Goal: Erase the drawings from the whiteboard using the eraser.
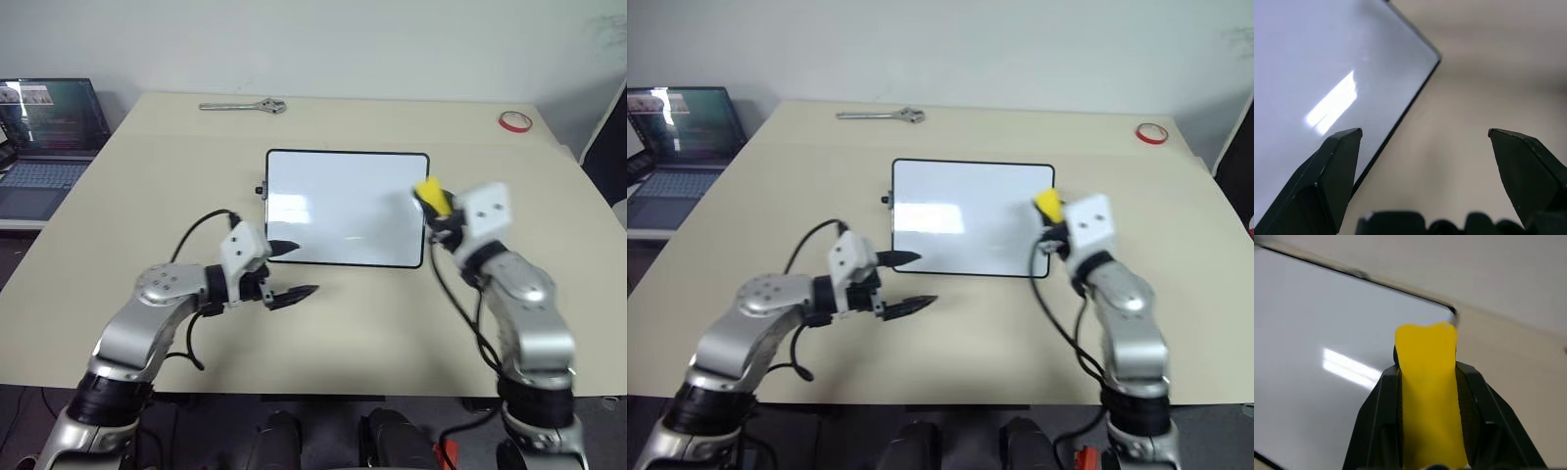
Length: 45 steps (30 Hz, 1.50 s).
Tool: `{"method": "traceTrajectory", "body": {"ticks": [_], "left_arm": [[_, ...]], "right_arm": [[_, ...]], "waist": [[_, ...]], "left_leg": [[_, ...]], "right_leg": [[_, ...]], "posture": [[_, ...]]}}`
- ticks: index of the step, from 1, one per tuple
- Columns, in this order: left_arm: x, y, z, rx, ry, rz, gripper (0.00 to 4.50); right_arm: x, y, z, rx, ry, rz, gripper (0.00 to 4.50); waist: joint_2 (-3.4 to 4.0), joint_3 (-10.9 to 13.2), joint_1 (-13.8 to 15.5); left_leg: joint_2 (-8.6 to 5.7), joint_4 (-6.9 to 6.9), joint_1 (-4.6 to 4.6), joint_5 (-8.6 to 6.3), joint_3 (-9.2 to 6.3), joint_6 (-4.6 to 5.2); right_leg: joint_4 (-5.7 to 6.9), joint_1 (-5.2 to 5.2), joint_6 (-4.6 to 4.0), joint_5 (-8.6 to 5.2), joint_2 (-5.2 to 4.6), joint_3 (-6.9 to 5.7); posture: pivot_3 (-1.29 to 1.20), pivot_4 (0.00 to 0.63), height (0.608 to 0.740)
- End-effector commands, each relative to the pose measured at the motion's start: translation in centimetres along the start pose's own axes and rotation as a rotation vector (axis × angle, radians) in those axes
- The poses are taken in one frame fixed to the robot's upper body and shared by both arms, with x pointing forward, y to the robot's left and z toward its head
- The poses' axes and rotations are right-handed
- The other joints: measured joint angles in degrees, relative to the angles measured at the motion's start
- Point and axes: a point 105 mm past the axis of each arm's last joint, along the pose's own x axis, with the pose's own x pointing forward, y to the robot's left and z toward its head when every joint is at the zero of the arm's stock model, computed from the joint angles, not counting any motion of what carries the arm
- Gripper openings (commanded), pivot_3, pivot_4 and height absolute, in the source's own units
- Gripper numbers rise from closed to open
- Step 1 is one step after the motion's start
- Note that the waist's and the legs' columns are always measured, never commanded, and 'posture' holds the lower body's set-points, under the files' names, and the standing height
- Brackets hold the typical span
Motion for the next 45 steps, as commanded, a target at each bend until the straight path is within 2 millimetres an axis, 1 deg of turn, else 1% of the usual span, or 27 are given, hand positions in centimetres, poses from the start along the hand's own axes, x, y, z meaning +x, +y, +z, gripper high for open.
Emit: {"method": "traceTrajectory", "body": {"ticks": [1, 4, 6, 10, 13, 16, 18, 19, 20, 22, 23, 24, 26, 27, 28, 29, 30, 32, 35, 37, 38, 40, 41, 43, 45], "left_arm": [[1.8, -0.2, 2.0, 0.021, -0.051, -0.117, 4.50], [3.7, 0.3, 2.1, 0.048, -0.029, -0.159, 4.50], [5.1, 0.3, 2.7, 0.033, -0.043, -0.185, 4.50], [6.9, -0.6, 3.3, 0.084, -0.044, -0.250, 4.50], [7.8, -1.2, 2.8, 0.144, -0.011, -0.278, 4.50], [8.2, -1.4, 2.6, 0.171, -0.002, -0.279, 4.50], [8.2, -1.5, 2.6, 0.168, -0.007, -0.275, 4.50], [8.1, -1.5, 2.5, 0.165, -0.008, -0.269, 4.50], [8.0, -1.6, 2.4, 0.161, -0.009, -0.262, 4.50], [7.9, -1.5, 2.3, 0.151, -0.010, -0.244, 4.50], [7.7, -1.5, 2.2, 0.144, -0.009, -0.231, 4.50], [7.6, -1.5, 2.1, 0.140, -0.009, -0.223, 4.50], [7.5, -1.5, 1.9, 0.131, -0.008, -0.202, 4.50], [6.4, -0.8, 1.3, 0.084, -0.008, -0.145, 4.50], [5.7, -0.5, 0.9, 0.050, -0.008, -0.103, 4.50], [4.4, 0.0, 0.3, 0.016, -0.007, -0.046, 4.50], [3.1, 0.4, -0.4, -0.023, -0.005, 0.009, 4.50], [1.2, 0.5, -1.0, -0.068, -0.011, 0.087, 4.50], [-1.8, 1.0, -1.1, -0.162, -0.078, 0.270, 4.50], [-3.6, 1.5, -1.3, -0.209, -0.113, 0.415, 4.50], [-4.4, 1.9, -1.5, -0.230, -0.124, 0.493, 4.50], [-5.7, 2.0, -2.0, -0.261, -0.136, 0.621, 4.50], [-6.5, 1.9, -2.5, -0.266, -0.135, 0.682, 4.50], [-7.5, 1.7, -3.2, -0.272, -0.127, 0.792, 4.50], [-8.0, 1.8, -3.6, -0.268, -0.118, 0.861, 4.50]], "right_arm": [[-1.8, -1.8, -2.5, 0.069, 0.137, -0.094, 1.10], [-2.0, -1.4, -4.5, 0.166, 0.204, -0.086, 1.10], [-2.0, -1.5, -5.5, 0.207, 0.236, -0.098, 1.10], [-1.2, -1.8, -5.8, 0.241, 0.237, -0.114, 1.10], [-0.3, -2.7, -6.2, 0.279, 0.252, -0.167, 1.10], [0.6, -3.1, -6.7, 0.320, 0.269, -0.191, 1.10], [1.3, -3.2, -7.0, 0.343, 0.274, -0.193, 1.81], [1.5, -3.2, -7.1, 0.347, 0.275, -0.190, 2.00], [1.8, -3.2, -7.1, 0.350, 0.274, -0.185, 2.29], [2.1, -3.3, -7.1, 0.353, 0.270, -0.180, 3.02], [2.3, -3.4, -7.0, 0.352, 0.264, -0.177, 3.31], [2.5, -3.4, -7.0, 0.350, 0.259, -0.176, 3.71], [2.7, -4.1, -6.2, 0.368, 0.207, -0.196, 4.38], [2.5, -5.2, -4.2, 0.340, 0.116, -0.239, 4.44], [2.2, -6.1, -2.8, 0.319, 0.051, -0.269, 4.44], [1.7, -6.0, -1.7, 0.337, 0.006, -0.254, 4.44], [1.3, -5.4, -0.9, 0.360, -0.023, -0.199, 4.44], [0.6, -4.0, -0.5, 0.372, -0.037, -0.107, 4.44], [-0.6, -1.0, -0.4, 0.306, -0.054, 0.080, 4.44], [-1.4, 0.4, -0.8, 0.245, -0.071, 0.159, 4.44], [-1.7, 0.7, -1.1, 0.236, -0.093, 0.180, 4.44], [-2.4, -0.1, -2.0, 0.222, -0.114, 0.112, 4.44], [-3.0, -0.4, -2.4, 0.257, -0.128, 0.096, 4.44], [-4.0, -0.9, -3.2, 0.304, -0.143, 0.069, 4.44], [-4.6, -1.0, -3.6, 0.301, -0.152, 0.054, 4.44]], "waist": [[0.01, 0.0, -0.1], [0.05, 0.0, -0.9], [0.06, 0.0, -1.2], [0.06, 0.0, -1.4], [0.06, 0.0, -1.5], [0.07, 0.0, -1.4], [0.07, 0.0, -1.4], [0.07, 0.0, -1.4], [0.07, 0.0, -1.4], [0.08, 0.0, -1.4], [0.08, 0.0, -1.4], [0.08, 0.0, -1.4], [0.08, 0.0, -1.4], [0.09, 0.0, -1.5], [0.11, 0.0, -1.5], [0.13, 0.0, -1.7], [0.15, 0.0, -1.9], [0.15, 0.0, -1.9], [0.15, 0.0, -1.4], [0.15, 0.0, -1.2], [0.14, 0.0, -1.0], [0.13, 0.0, -0.7], [0.12, 0.0, -0.6], [0.09, -0.1, -0.5], [0.09, -0.1, -0.2]], "left_leg": [[-0.02, 0.00, 0.02, 0.00, 0.05, 0.00], [-0.01, 0.00, 0.11, 0.00, 0.21, 0.01], [-0.01, -0.03, 0.15, 0.00, 0.30, 0.02], [-0.04, -0.02, 0.07, 0.00, 0.38, 0.02], [-0.02, -0.03, 0.07, 0.00, 0.46, 0.02], [-0.02, -0.03, 0.08, 0.00, 0.48, 0.02], [-0.02, -0.03, 0.07, 0.00, 0.48, 0.02], [-0.02, -0.03, 0.05, 0.00, 0.51, 0.02], [-0.02, -0.04, 0.06, 0.00, 0.53, 0.03], [-0.01, -0.04, 0.06, -0.01, 0.54, 0.03], [-0.01, -0.04, 0.06, -0.01, 0.55, 0.03], [-0.01, -0.04, 0.06, -0.01, 0.57, 0.03], [0.00, -0.04, 0.06, -0.01, 0.57, 0.03], [-0.01, -0.04, 0.06, -0.01, 0.57, 0.03], [0.00, -0.04, 0.06, -0.01, 0.58, 0.03], [0.02, -0.04, 0.06, -0.01, 0.62, 0.04], [0.05, -0.07, 0.06, -0.01, 0.64, 0.04], [0.15, -0.11, 0.08, -0.02, 0.63, 0.04], [0.21, -0.11, 0.02, -0.02, 0.48, 0.04], [0.23, -0.06, 0.02, -0.02, 0.46, 0.05], [0.20, -0.03, 0.02, -0.02, 0.46, 0.05], [0.14, 0.04, 0.08, -0.02, 0.47, 0.05], [0.13, 0.05, 0.09, -0.02, 0.49, 0.05], [0.14, 0.05, 0.12, -0.02, 0.50, 0.05], [0.15, 0.04, 0.15, -0.02, 0.48, 0.04]], "right_leg": [[0.01, 0.00, 0.00, 0.00, 0.02, 0.06], [0.06, -0.01, -0.01, 0.00, 0.14, 0.21], [0.07, -0.01, -0.01, 0.00, 0.18, 0.30], [0.03, -0.06, 0.00, 0.00, 0.28, 0.38], [0.05, -0.12, 0.00, 0.00, 0.29, 0.46], [0.06, -0.12, -0.01, 0.00, 0.29, 0.47], [0.04, -0.12, 0.00, 0.00, 0.29, 0.47], [0.05, -0.14, 0.00, 0.00, 0.29, 0.49], [0.05, -0.15, 0.00, 0.00, 0.29, 0.52], [0.05, -0.16, 0.00, 0.00, 0.28, 0.52], [0.05, -0.16, 0.00, 0.00, 0.28, 0.54], [0.05, -0.17, 0.00, 0.00, 0.28, 0.56], [0.06, -0.17, 0.00, 0.00, 0.28, 0.56], [0.06, -0.17, 0.00, 0.00, 0.28, 0.56], [0.06, -0.18, 0.00, 0.00, 0.28, 0.58], [0.07, -0.20, 0.00, 0.00, 0.26, 0.63], [0.08, -0.24, 0.00, 0.00, 0.21, 0.66], [0.08, -0.27, -0.01, 0.00, 0.17, 0.65], [0.04, -0.24, -0.01, 0.00, 0.13, 0.52], [0.02, -0.19, 0.02, -0.02, 0.01, 0.50], [0.03, -0.17, 0.04, -0.02, -0.03, 0.50], [0.03, -0.05, 0.11, -0.03, -0.05, 0.50], [0.02, -0.04, 0.15, -0.02, -0.05, 0.52], [0.01, -0.01, 0.16, -0.01, -0.05, 0.54], [0.02, 0.00, 0.16, -0.01, -0.05, 0.52]], "posture": [[0.00, 0.150, 0.740], [0.00, 0.150, 0.740], [0.00, 0.150, 0.740], [0.00, 0.150, 0.740], [0.00, 0.150, 0.740], [0.00, 0.150, 0.740], [0.00, 0.150, 0.740], [0.00, 0.150, 0.740], [0.00, 0.150, 0.740], [0.00, 0.150, 0.740], [0.00, 0.150, 0.740], [0.00, 0.150, 0.740], [0.00, 0.150, 0.740], [0.00, 0.150, 0.740], [0.00, 0.150, 0.740], [0.00, 0.150, 0.740], [0.00, 0.150, 0.740], [0.00, 0.150, 0.740], [0.00, 0.150, 0.740], [0.00, 0.150, 0.740], [0.00, 0.150, 0.740], [0.00, 0.150, 0.740], [0.00, 0.150, 0.740], [0.00, 0.150, 0.740], [0.00, 0.150, 0.740]]}}
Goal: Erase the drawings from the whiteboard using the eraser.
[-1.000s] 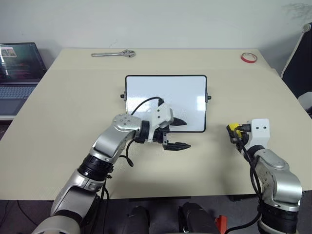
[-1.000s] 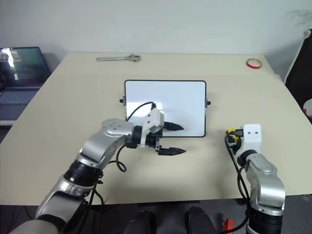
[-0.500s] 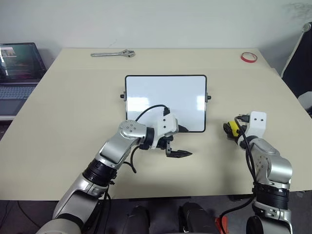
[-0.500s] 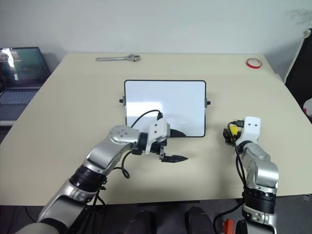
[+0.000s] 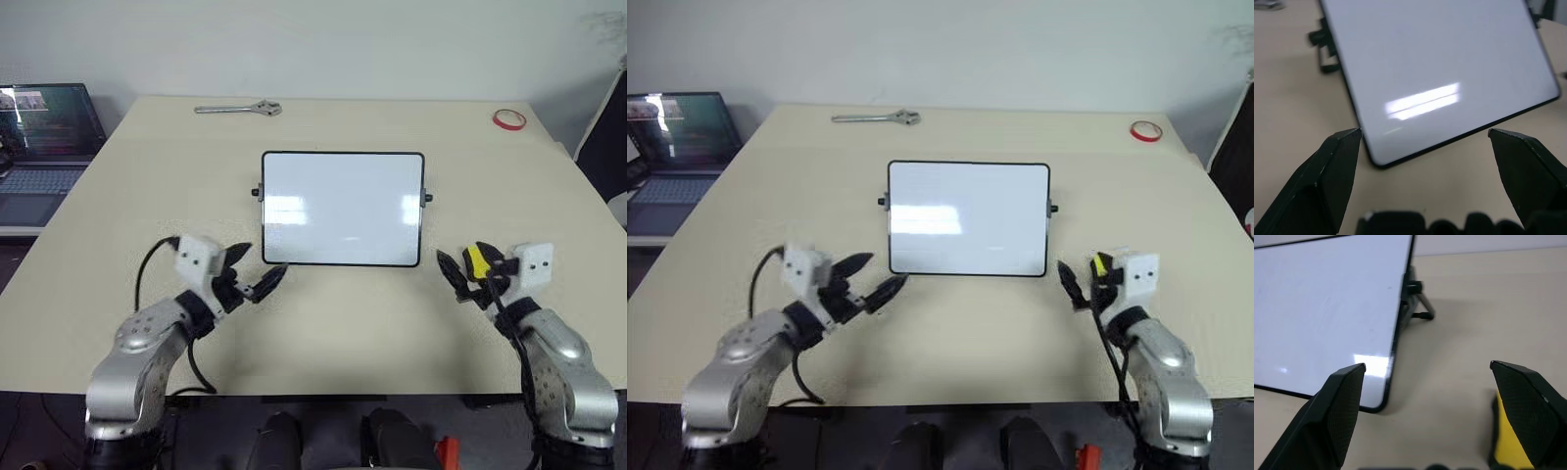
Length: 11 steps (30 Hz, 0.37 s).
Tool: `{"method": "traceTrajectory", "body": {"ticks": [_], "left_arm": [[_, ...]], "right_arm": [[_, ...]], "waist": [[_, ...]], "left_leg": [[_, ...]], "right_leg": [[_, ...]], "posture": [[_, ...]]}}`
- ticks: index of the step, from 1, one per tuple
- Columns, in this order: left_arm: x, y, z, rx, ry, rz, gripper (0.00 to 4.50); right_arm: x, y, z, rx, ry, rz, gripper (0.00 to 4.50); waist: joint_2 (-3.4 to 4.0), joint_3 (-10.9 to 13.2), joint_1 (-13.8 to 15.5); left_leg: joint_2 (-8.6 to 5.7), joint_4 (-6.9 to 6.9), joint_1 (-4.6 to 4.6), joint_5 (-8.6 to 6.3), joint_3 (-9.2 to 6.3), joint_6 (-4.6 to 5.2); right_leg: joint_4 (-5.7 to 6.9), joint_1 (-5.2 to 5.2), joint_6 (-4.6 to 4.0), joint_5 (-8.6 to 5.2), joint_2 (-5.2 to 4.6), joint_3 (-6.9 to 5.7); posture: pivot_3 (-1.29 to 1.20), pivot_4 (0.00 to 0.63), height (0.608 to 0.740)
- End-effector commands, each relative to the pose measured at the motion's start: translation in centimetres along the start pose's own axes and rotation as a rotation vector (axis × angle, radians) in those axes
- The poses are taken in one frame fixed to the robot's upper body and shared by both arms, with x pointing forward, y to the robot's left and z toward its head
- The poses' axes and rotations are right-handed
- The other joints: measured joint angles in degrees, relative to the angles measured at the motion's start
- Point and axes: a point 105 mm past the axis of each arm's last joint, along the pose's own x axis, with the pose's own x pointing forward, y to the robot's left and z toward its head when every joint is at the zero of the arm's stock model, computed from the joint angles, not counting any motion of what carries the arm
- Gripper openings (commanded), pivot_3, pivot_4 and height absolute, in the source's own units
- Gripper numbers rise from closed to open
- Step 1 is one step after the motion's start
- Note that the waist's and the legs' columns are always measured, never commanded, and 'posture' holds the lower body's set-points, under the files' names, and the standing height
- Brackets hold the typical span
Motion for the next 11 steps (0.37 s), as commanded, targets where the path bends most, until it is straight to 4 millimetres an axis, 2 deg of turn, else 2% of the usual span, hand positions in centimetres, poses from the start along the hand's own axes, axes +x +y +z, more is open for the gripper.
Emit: {"method": "traceTrajectory", "body": {"ticks": [1, 7, 11], "left_arm": [[-0.6, 0.8, 1.7, 0.073, -0.080, 0.128, 4.50], [-2.7, 2.1, 0.2, 0.111, -0.058, 0.323, 4.50], [-2.7, 1.7, -0.1, 0.133, -0.044, 0.330, 4.50]], "right_arm": [[-1.1, -0.1, 1.4, -0.023, -0.096, -0.004, 4.44], [-2.4, 1.0, 0.9, -0.027, -0.075, 0.018, 4.44], [-2.0, 0.6, 0.8, -0.035, -0.054, 0.037, 4.44]], "waist": [[0.00, 0.0, 0.2], [0.04, 0.0, 0.0], [0.03, 0.0, 0.1]], "left_leg": [[-0.01, 0.00, 0.01, 0.00, 0.00, 0.00], [-0.02, -0.08, 0.27, 0.00, 0.17, -0.02], [-0.05, -0.06, 0.36, 0.00, 0.17, -0.02]], "right_leg": [[0.01, 0.00, -0.01, 0.00, 0.00, 0.00], [0.01, 0.14, -0.02, 0.00, 0.03, 0.16], [0.01, 0.24, 0.00, -0.01, 0.06, 0.15]], "posture": [[0.00, 0.150, 0.740], [0.00, 0.150, 0.740], [0.00, 0.150, 0.740]]}}
